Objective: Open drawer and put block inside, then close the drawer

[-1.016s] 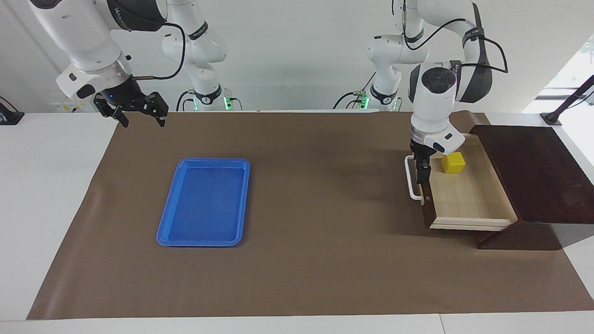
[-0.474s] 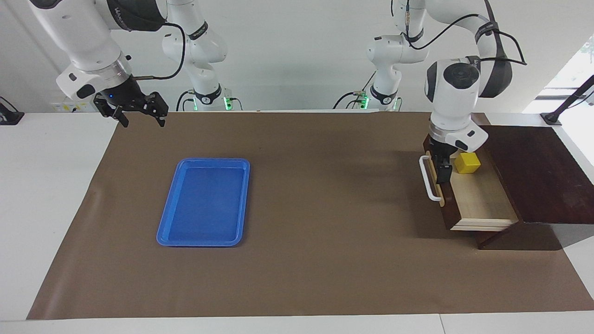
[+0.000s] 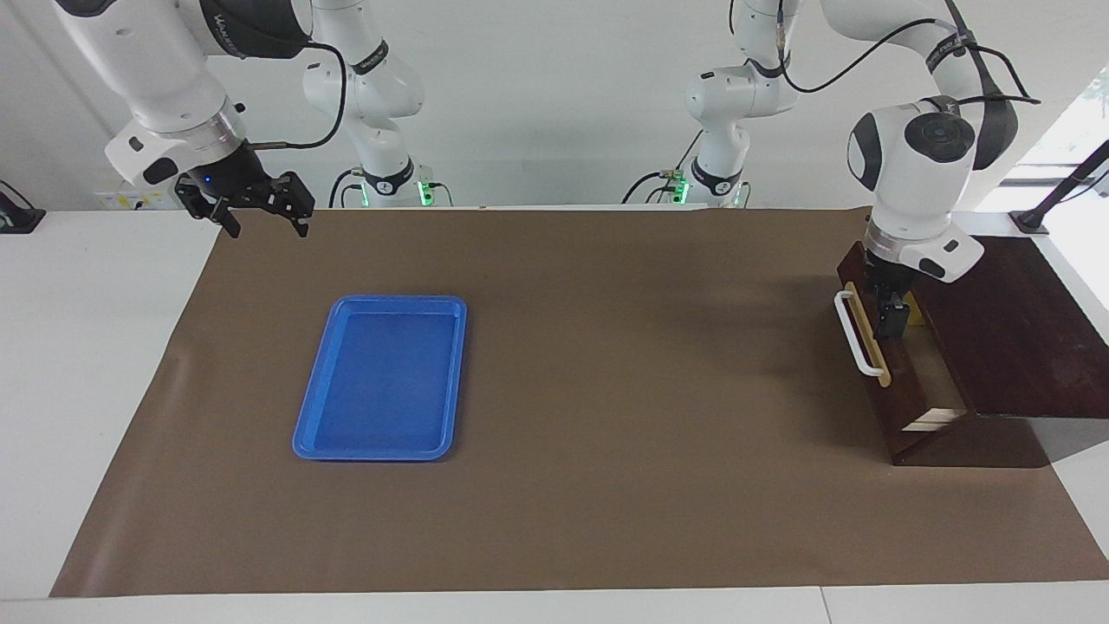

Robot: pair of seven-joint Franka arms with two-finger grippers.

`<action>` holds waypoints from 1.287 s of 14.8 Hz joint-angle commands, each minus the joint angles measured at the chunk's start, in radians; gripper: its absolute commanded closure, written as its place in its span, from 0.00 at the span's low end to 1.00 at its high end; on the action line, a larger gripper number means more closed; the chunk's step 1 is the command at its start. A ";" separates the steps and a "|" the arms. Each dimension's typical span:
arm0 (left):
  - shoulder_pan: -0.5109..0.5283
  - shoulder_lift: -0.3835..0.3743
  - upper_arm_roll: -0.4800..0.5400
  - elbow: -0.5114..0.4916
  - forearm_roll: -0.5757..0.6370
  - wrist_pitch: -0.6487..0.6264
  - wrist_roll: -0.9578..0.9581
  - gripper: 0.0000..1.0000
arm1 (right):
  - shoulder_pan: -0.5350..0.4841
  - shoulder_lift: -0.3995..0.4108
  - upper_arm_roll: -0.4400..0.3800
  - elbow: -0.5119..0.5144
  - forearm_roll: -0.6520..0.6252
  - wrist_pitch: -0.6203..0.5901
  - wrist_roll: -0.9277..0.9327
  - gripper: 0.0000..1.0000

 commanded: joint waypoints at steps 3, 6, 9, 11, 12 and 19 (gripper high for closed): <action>0.081 -0.013 -0.006 -0.007 0.024 0.015 0.086 0.00 | -0.013 -0.011 0.008 -0.003 0.003 -0.002 -0.031 0.00; 0.112 -0.013 -0.008 -0.012 0.014 0.023 0.082 0.00 | -0.013 -0.011 0.008 -0.003 0.003 -0.002 -0.031 0.00; 0.093 -0.021 -0.011 -0.026 -0.015 0.003 0.072 0.00 | -0.013 -0.011 0.008 -0.003 0.003 -0.002 -0.031 0.00; 0.046 -0.022 -0.015 0.018 -0.096 -0.029 0.077 0.00 | -0.013 -0.011 0.008 -0.003 0.003 -0.002 -0.031 0.00; 0.015 -0.021 -0.015 0.055 -0.134 -0.057 0.078 0.00 | -0.013 -0.011 0.008 -0.003 0.003 -0.002 -0.031 0.00; -0.123 -0.036 -0.018 0.117 -0.211 -0.186 0.262 0.00 | -0.015 -0.011 0.008 -0.003 0.003 -0.002 -0.031 0.00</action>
